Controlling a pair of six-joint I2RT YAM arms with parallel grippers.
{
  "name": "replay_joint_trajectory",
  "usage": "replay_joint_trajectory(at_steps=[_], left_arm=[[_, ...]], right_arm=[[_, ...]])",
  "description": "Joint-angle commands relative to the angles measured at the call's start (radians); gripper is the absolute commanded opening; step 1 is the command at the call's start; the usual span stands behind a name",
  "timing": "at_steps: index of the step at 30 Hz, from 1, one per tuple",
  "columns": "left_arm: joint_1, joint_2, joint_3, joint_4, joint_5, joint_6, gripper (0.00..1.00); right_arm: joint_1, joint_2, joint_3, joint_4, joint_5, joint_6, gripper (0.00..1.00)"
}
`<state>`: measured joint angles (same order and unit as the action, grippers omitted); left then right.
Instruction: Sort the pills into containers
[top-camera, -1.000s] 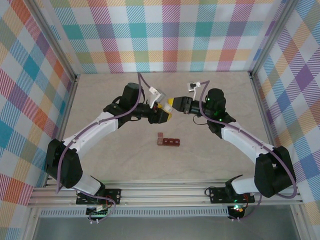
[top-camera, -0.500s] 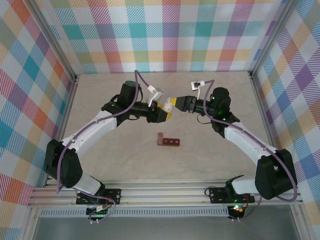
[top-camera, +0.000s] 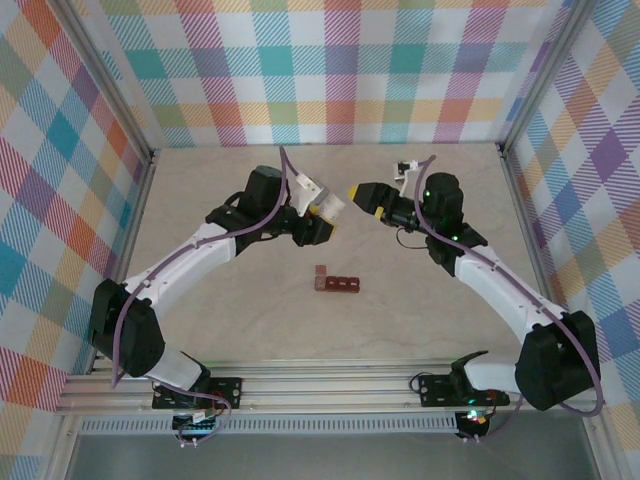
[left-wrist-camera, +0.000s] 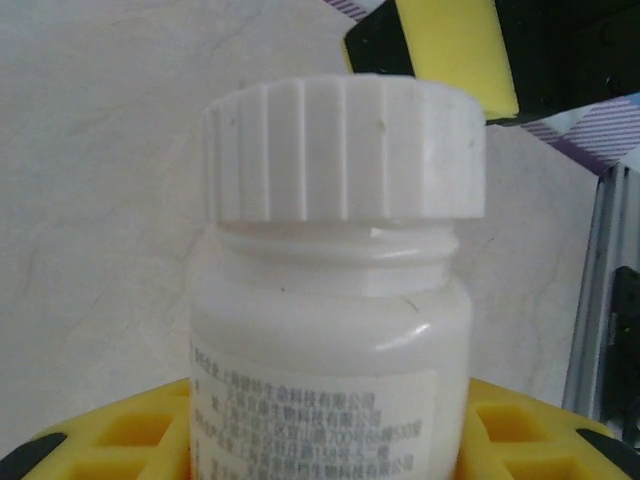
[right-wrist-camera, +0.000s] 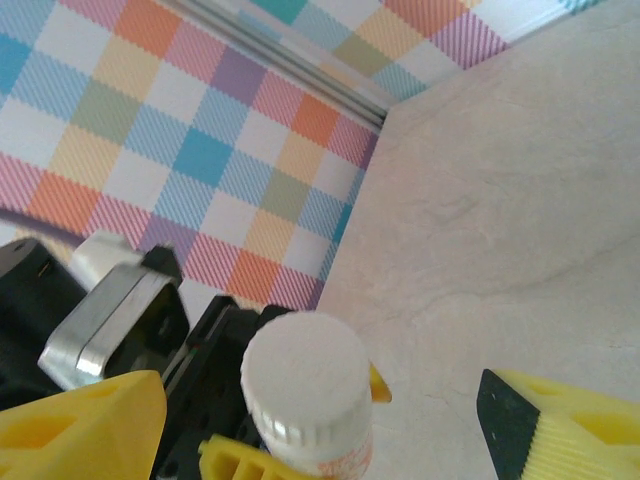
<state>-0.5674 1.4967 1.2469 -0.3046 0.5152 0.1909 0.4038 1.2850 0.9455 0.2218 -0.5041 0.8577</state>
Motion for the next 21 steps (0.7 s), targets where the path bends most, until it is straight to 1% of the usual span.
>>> replay_joint_trajectory(at_steps=[1, 7, 14, 19, 21], left_arm=[[-0.019, -0.021, 0.001, -0.011, -0.050, 0.040, 0.00], [-0.042, -0.009, 0.013, -0.018, -0.064, 0.051, 0.00], [-0.052, -0.003, 0.017, -0.013, -0.065, 0.049, 0.00], [-0.055, 0.003, 0.017, -0.009, -0.066, 0.047, 0.00], [-0.057, 0.003, 0.018, -0.007, -0.066, 0.047, 0.00]], right_arm=[[0.035, 0.025, 0.042, -0.042, 0.060, 0.036, 0.83], [0.071, 0.065, 0.067, -0.066, 0.087, 0.044, 0.82], [0.092, 0.084, 0.062, -0.025, 0.084, 0.064, 0.79], [0.101, 0.089, 0.061, -0.010, 0.073, 0.071, 0.69], [0.102, 0.092, 0.061, -0.005, 0.065, 0.073, 0.61]])
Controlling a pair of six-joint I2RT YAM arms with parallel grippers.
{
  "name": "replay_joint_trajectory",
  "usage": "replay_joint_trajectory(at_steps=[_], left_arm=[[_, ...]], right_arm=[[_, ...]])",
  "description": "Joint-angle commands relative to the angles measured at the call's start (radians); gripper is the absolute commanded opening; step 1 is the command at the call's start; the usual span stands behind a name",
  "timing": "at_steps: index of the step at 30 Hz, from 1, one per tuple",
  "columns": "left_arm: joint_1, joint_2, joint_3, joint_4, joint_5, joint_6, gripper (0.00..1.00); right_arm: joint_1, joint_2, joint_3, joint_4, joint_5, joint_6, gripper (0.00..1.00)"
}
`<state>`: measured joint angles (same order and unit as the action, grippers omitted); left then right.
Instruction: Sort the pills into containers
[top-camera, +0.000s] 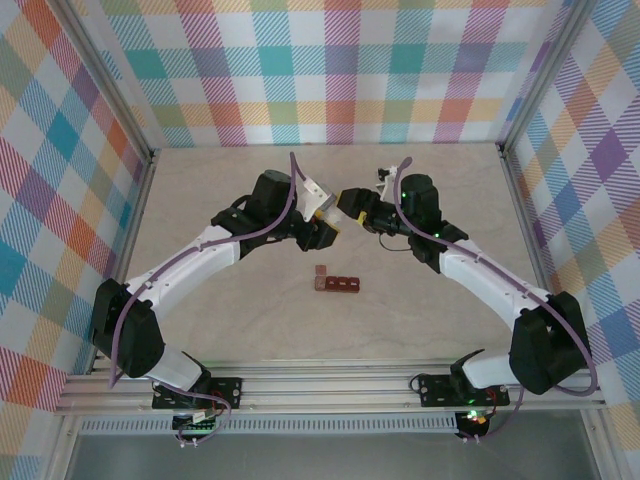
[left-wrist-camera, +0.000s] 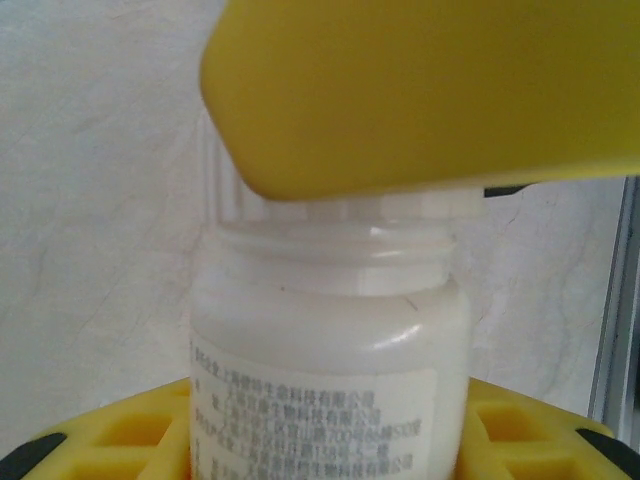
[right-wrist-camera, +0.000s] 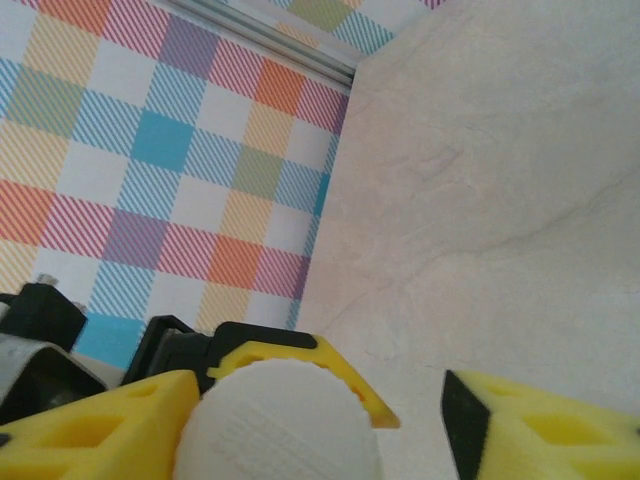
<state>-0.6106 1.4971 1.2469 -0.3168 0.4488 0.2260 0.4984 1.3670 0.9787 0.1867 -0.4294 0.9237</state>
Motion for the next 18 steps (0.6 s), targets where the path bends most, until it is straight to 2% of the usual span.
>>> replay_joint_trajectory(at_steps=[1, 8, 12, 15, 18], left_arm=[[-0.014, 0.003, 0.018, 0.007, 0.001, 0.011, 0.00], [-0.014, 0.007, 0.021, 0.016, 0.001, 0.004, 0.00], [-0.014, 0.002, 0.017, 0.025, 0.029, -0.010, 0.00], [-0.002, -0.014, 0.008, 0.030, 0.096, -0.032, 0.00], [0.026, -0.029, -0.001, 0.066, 0.230, -0.068, 0.00]], right_arm=[[0.009, 0.011, 0.026, 0.035, -0.013, 0.009, 0.56], [0.011, 0.012, 0.021, 0.058, -0.044, 0.007, 0.32], [0.004, 0.008, 0.021, 0.068, -0.045, -0.029, 0.24], [-0.016, -0.002, 0.021, 0.080, -0.053, -0.081, 0.22], [-0.059, -0.025, 0.005, 0.124, -0.098, -0.170, 0.20]])
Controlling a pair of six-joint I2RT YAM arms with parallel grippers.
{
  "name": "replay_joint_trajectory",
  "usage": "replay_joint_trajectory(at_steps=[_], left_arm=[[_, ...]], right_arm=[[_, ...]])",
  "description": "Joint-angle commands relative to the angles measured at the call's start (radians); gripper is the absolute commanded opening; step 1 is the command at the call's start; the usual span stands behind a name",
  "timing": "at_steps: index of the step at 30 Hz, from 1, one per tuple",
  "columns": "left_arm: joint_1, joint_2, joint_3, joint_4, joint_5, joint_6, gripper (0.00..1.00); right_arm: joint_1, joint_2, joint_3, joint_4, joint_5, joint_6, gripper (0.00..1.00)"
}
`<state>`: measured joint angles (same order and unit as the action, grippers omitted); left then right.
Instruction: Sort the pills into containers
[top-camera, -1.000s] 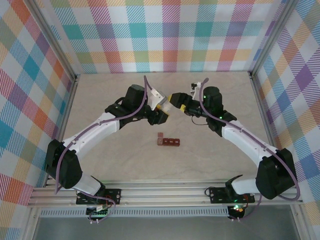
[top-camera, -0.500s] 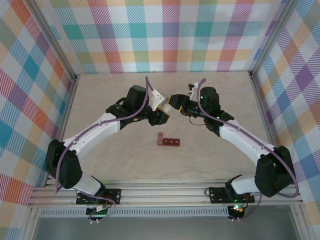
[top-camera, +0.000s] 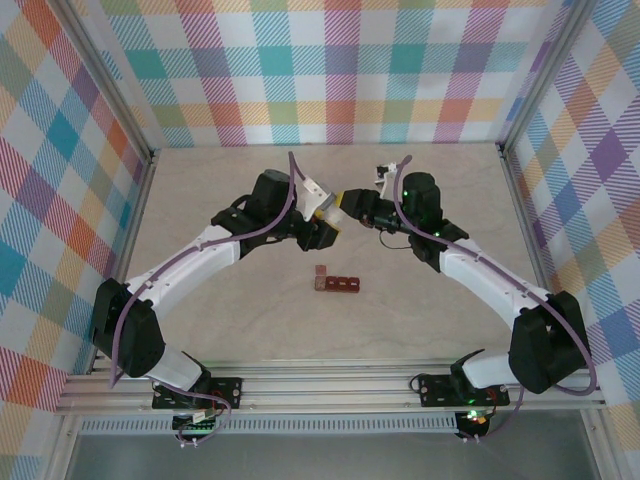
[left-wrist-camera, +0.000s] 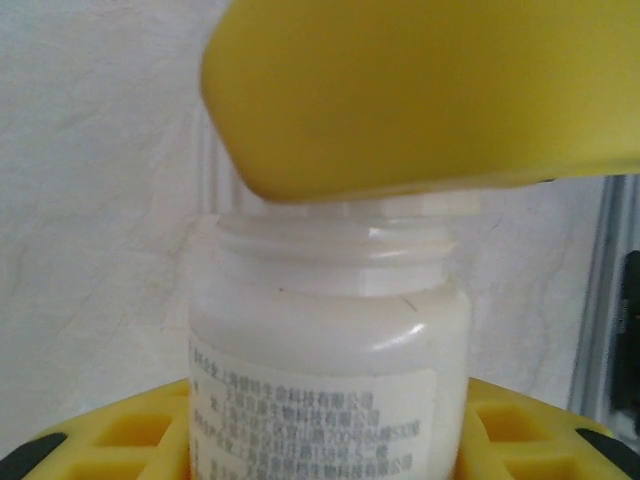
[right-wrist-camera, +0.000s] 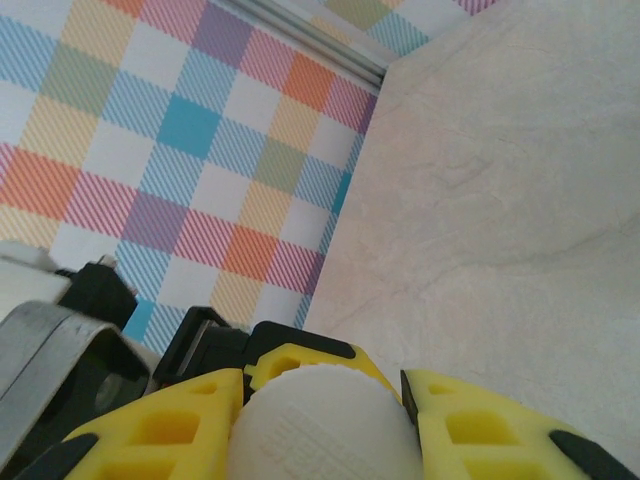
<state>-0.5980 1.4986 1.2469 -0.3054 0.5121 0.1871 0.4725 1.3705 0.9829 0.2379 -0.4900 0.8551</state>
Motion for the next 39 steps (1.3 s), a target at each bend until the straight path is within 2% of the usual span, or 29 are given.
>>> replay_joint_trajectory(at_steps=[1, 5, 8, 11, 14, 16, 19, 24, 28, 31, 34, 39], left_arm=[[0.024, -0.031, 0.002, 0.052, 0.224, -0.040, 0.00], [0.039, -0.027, 0.022, -0.022, 0.354, -0.037, 0.00], [0.039, -0.031, 0.023, -0.046, 0.360, -0.025, 0.00], [0.040, -0.043, 0.009, -0.039, 0.332, -0.027, 0.00], [0.040, -0.062, -0.008, -0.018, 0.290, -0.044, 0.00], [0.040, -0.078, -0.018, -0.014, 0.230, -0.052, 0.00], [0.040, -0.110, -0.046, -0.004, 0.145, -0.056, 0.00], [0.040, -0.164, -0.096, 0.008, 0.092, -0.070, 0.00], [0.040, -0.200, -0.131, 0.009, 0.068, -0.087, 0.00], [0.040, -0.214, -0.145, 0.006, 0.059, -0.098, 0.00], [0.040, -0.226, -0.156, 0.004, 0.050, -0.103, 0.00], [0.040, -0.244, -0.175, 0.007, 0.037, -0.104, 0.00]], right_arm=[[-0.054, -0.040, -0.010, 0.097, -0.059, -0.136, 0.19], [-0.152, -0.075, -0.049, 0.217, -0.182, -0.188, 0.20], [-0.178, -0.071, -0.022, 0.187, -0.229, -0.207, 0.20], [-0.178, -0.068, -0.009, 0.084, -0.198, -0.246, 0.21], [-0.178, -0.068, -0.039, -0.035, -0.107, -0.285, 0.22], [-0.177, -0.065, -0.062, -0.148, 0.014, -0.305, 0.28], [-0.176, -0.051, -0.124, -0.226, 0.170, -0.311, 0.28], [-0.142, 0.006, -0.197, -0.273, 0.406, -0.309, 0.27], [-0.061, 0.059, -0.224, -0.303, 0.645, -0.270, 0.27], [-0.010, 0.113, -0.226, -0.315, 0.769, -0.224, 0.27], [0.026, 0.164, -0.215, -0.337, 0.869, -0.167, 0.27], [0.060, 0.232, -0.210, -0.355, 0.943, -0.107, 0.28]])
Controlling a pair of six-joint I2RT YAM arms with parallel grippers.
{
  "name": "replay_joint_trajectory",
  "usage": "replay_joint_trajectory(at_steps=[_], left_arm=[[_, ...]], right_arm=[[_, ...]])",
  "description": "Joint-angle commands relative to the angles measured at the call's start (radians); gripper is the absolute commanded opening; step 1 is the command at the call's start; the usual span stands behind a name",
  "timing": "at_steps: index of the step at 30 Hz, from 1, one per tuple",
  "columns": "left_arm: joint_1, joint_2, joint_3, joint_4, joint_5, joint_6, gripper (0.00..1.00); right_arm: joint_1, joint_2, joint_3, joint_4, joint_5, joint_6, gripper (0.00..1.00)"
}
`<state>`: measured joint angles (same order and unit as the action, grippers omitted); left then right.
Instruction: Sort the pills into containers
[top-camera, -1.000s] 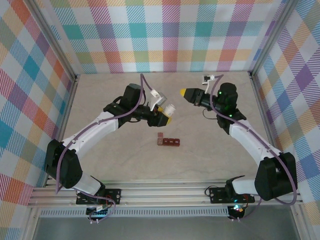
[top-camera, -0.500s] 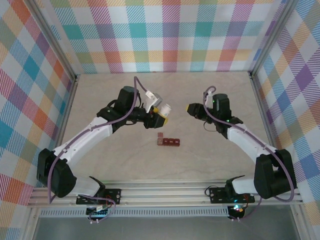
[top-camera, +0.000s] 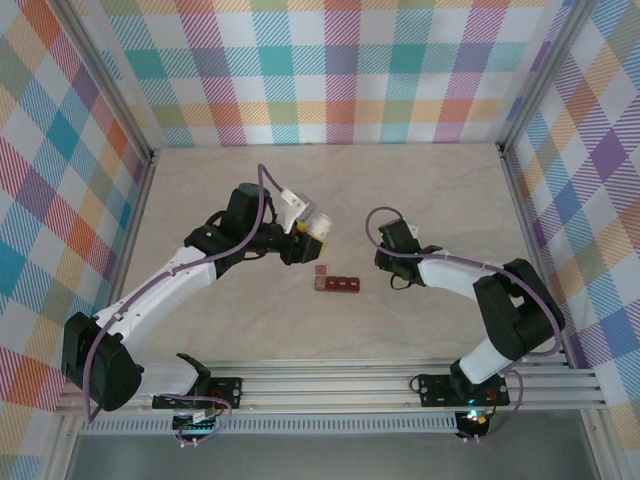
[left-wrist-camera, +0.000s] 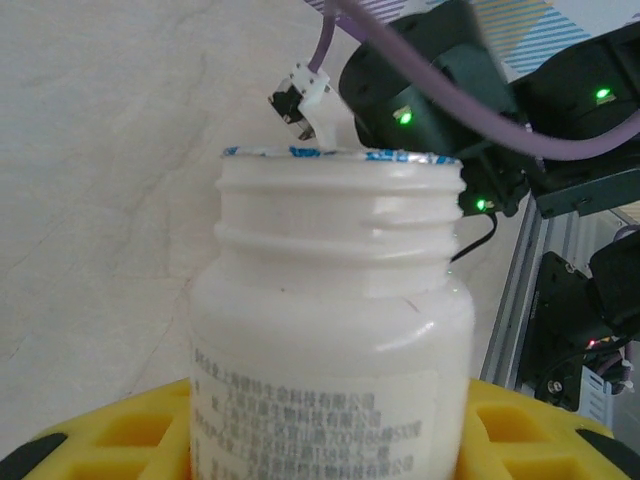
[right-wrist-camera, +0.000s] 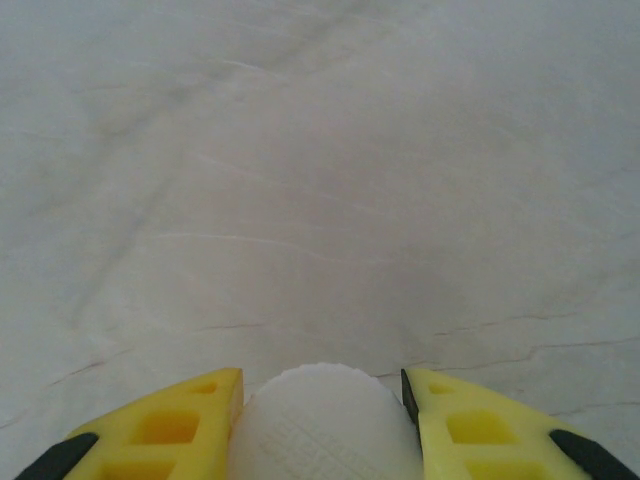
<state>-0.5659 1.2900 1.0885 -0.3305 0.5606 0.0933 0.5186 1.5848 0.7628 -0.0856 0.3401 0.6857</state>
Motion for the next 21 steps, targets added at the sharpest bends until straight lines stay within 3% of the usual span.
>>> replay_joint_trajectory(at_steps=[1, 5, 11, 21], left_arm=[[0.008, -0.040, -0.021, 0.033, -0.017, -0.012, 0.00], [0.008, -0.053, -0.034, 0.024, -0.038, -0.010, 0.00], [0.008, -0.070, -0.050, 0.018, -0.053, -0.024, 0.00], [0.006, -0.084, -0.066, 0.017, -0.064, -0.066, 0.00]], right_arm=[[0.017, 0.027, 0.004, -0.029, 0.114, 0.073, 0.28], [0.031, 0.060, 0.001, -0.032, 0.111, 0.091, 0.32], [0.043, 0.070, 0.019, -0.058, 0.078, 0.086, 0.59], [0.043, -0.118, 0.049, -0.163, 0.008, 0.012, 0.67]])
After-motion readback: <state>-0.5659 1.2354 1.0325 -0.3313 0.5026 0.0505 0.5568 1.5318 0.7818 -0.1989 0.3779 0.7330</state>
